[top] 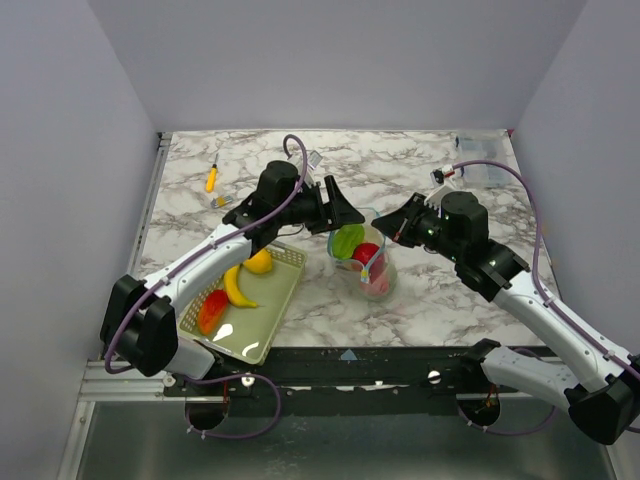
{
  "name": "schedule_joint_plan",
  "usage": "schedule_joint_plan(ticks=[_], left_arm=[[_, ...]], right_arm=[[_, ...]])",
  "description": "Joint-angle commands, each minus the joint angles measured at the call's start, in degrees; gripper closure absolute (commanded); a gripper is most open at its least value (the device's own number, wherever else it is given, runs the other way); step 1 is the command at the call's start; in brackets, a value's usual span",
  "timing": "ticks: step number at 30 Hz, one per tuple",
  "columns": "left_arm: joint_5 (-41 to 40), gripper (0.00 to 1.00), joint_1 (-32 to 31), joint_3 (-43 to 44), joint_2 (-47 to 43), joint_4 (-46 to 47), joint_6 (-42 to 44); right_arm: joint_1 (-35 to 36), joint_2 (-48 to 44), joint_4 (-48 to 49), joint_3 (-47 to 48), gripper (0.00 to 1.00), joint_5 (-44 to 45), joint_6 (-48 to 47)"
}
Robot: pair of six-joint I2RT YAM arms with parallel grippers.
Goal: Place the food in the zip-top bag and seal the zipper
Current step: Place the fake fruit in the zipper food storage bag, then adjust the zipper food storage bag at the center of the board.
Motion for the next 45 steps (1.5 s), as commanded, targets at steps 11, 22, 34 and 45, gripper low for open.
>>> schedule_joint_plan(ticks=[11, 22, 34, 45], left_arm=[[-9.70, 0.31, -0.39, 3.57, -8.29, -13.14, 13.61], [-16.77, 0.59, -0.39, -5.43, -16.87, -16.26, 17.40], [-9.55, 0.67, -0.39, -11.01, -12.98, -11.79, 14.72], [-10.01, 0.60, -0.43, -12.78, -15.85, -10.33, 13.78]], right_arm=[[0.42, -0.73, -0.12, 0.66, 0.99, 1.02, -0.15], [0.41, -0.36, -0.22, 1.06, 1.00, 0.60, -0.15], [0.42, -1.28, -1.10, 1.28, 0.99, 1.02, -0.09], [0.42, -1.62, -1.10, 0.81, 0.99, 1.19, -0.01]])
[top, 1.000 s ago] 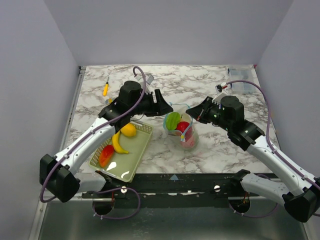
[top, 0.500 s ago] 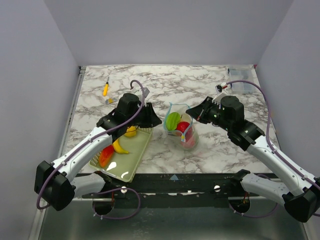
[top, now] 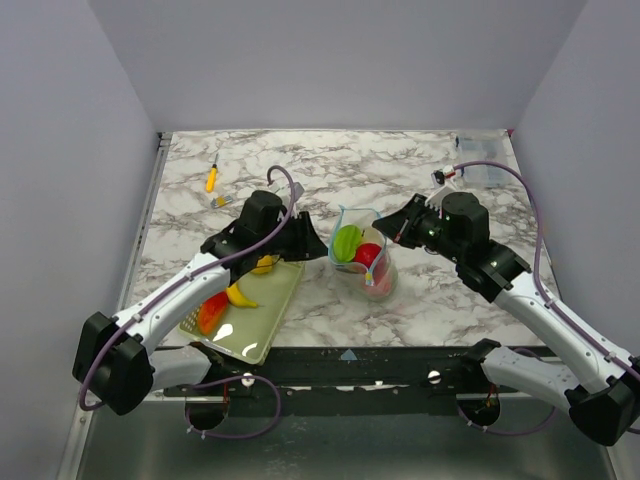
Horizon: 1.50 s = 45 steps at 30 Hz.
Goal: Place the food in the zip-top bag and seal the zipper
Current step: Adjust the zipper food storage bag at the center of the board.
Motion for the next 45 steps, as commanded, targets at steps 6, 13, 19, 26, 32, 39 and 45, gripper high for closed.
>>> schedule_joint_plan(ticks=[6, 13, 19, 26, 32, 39, 45], left_arm=[[-3.21, 0.62, -0.19, -3.45, -8.70, 3.15, -1.18], [-0.45, 0.67, -0.20, -3.28, -6.31, 4.70, -2.30], [0.89, 0.70, -0.39, -4.98, -4.61, 7.28, -3.25], [3.24, 0.64, -1.33, -5.37, -2.11, 9.75, -4.27], [5.24, 0.63, -1.71, -4.73, 0.21, 11.12, -5.10], [6.94, 1.00, -1.59, -1.60, -0.74, 8.38, -4.22], [8.28, 1.00, -1.62, 3.64, -3.72, 3.67, -8.91]], right_arm=[[0.36, -1.27, 0.13, 0.44, 0.99, 0.89, 0.09], [0.41, -1.06, 0.57, 0.09, 0.99, 0.54, 0.48], [0.42, -1.66, 0.57, -0.15, 0.99, 0.80, 0.56], [0.42, -0.98, 0.92, -0.32, 0.99, 0.55, 0.62], [0.42, -0.69, 0.92, -0.53, 0.99, 0.46, 0.47], [0.42, 0.10, -1.73, 1.85, 0.99, 0.22, -4.14], [0.42, 4.24, -17.75, 14.60, 0.99, 3.00, -18.99]])
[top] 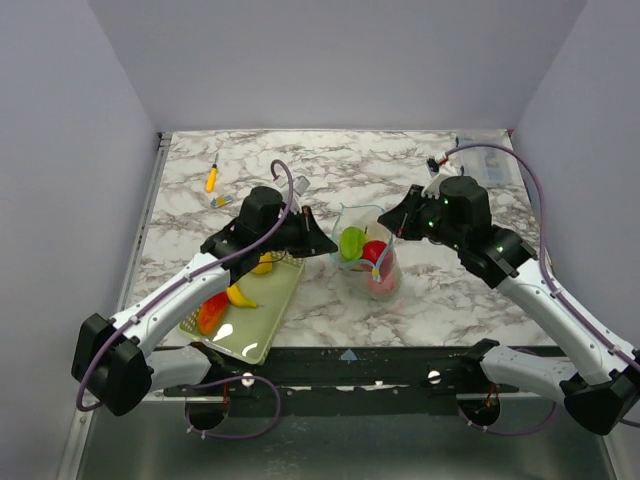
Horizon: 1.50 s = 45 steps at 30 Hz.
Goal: Place the food in the zip-top bag and seal the zipper
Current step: Adjust the zipper food storage bag at the center of the board.
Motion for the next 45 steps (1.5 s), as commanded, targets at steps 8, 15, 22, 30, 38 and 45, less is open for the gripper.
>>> schedule_joint_plan(ticks=[8, 15, 22, 30, 38, 45], left_arm=[[7.48, 1.00, -0.43, -1.78, -1.60, 9.04, -18.71], [2.09, 1.00, -0.20, 3.14, -3.76, 2.57, -17.10], [3.79, 1.00, 0.09, 6.03, -4.06, 3.92, -18.20], [6.63, 1.00, 4.32, 3.26, 2.69, 4.66, -15.64], [3.85, 0.77, 4.48, 0.61, -1.00, 5.33, -11.87], [4.71, 0.87, 4.48, 1.73, -0.48, 4.60, -11.37]], right_arm=[[1.21, 6.52, -10.73, 9.32, 0.92, -14.94, -13.50], [3.03, 9.56, -16.99, 16.95, 0.93, -6.23, -16.30], [2.96, 13.72, -18.63, 26.48, 0.99, -2.78, -17.21], [2.96, 17.71, -14.25, 22.54, 0.99, 4.51, -20.32], [2.96, 20.20, -13.46, 24.17, 0.99, -0.55, -24.41], [2.92, 21.42, -12.63, 25.35, 0.99, -3.78, -25.46]])
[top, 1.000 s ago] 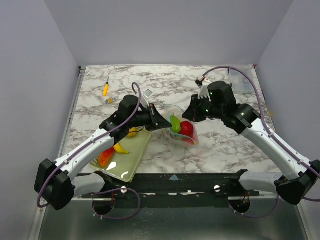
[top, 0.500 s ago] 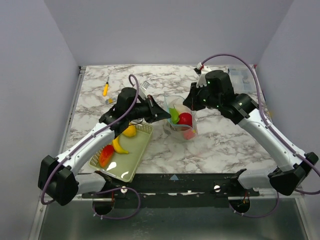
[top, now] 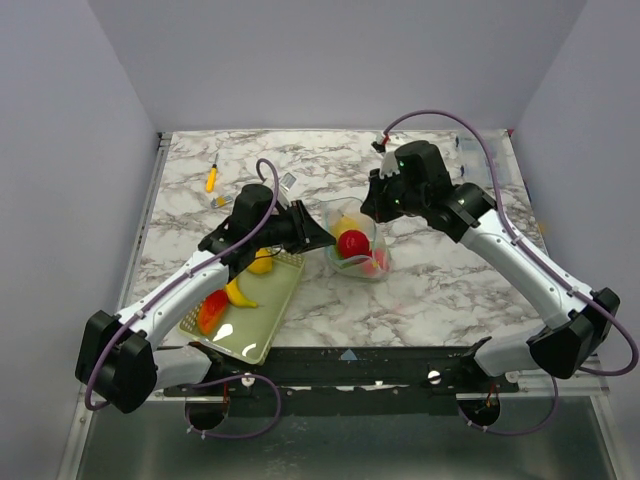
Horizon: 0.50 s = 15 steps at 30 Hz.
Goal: Place the food in the zip-top bag and seal the zipper
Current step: Adjust the zipper food storage bag at the center of the board.
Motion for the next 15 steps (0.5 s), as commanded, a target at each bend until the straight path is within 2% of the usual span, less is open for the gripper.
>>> schedule_joint_plan(ticks=[1, 2, 6, 8, 10, 12, 15], left_arm=[[0.54, 0.93, -0.15, 3.00, -0.64, 0.11, 1.62], [0.48, 1.00, 0.00, 3.55, -0.63, 0.15, 1.56], [-1.12, 1.00, 0.85, 6.89, 0.10, -0.81, -0.34], [-3.46, 1.00, 1.25, 8.22, 0.69, -2.44, -3.04], [-4.98, 1.00, 1.48, 8.98, 1.34, -2.83, -4.82], [-5.92, 1.00, 1.52, 9.55, 1.80, -2.79, -5.93], [-6.70, 1.00, 1.61, 9.63, 2.18, -2.22, -6.66]], right_arm=[[0.34, 0.93, 2.74, 2.21, 0.99, -3.18, -1.76], [0.32, 1.19, 3.00, 2.20, 0.99, -3.53, -1.92], [0.40, 2.22, 3.11, 1.91, 0.91, -5.08, -2.83], [0.35, 1.66, 3.24, 1.17, 0.82, -6.76, -2.79], [0.42, -0.23, 5.12, -0.75, 0.69, -10.65, -1.93], [0.42, -3.13, 7.24, -3.67, 0.48, -13.29, -0.89], [0.49, -7.25, 7.93, -8.11, 0.26, -14.29, -1.35]])
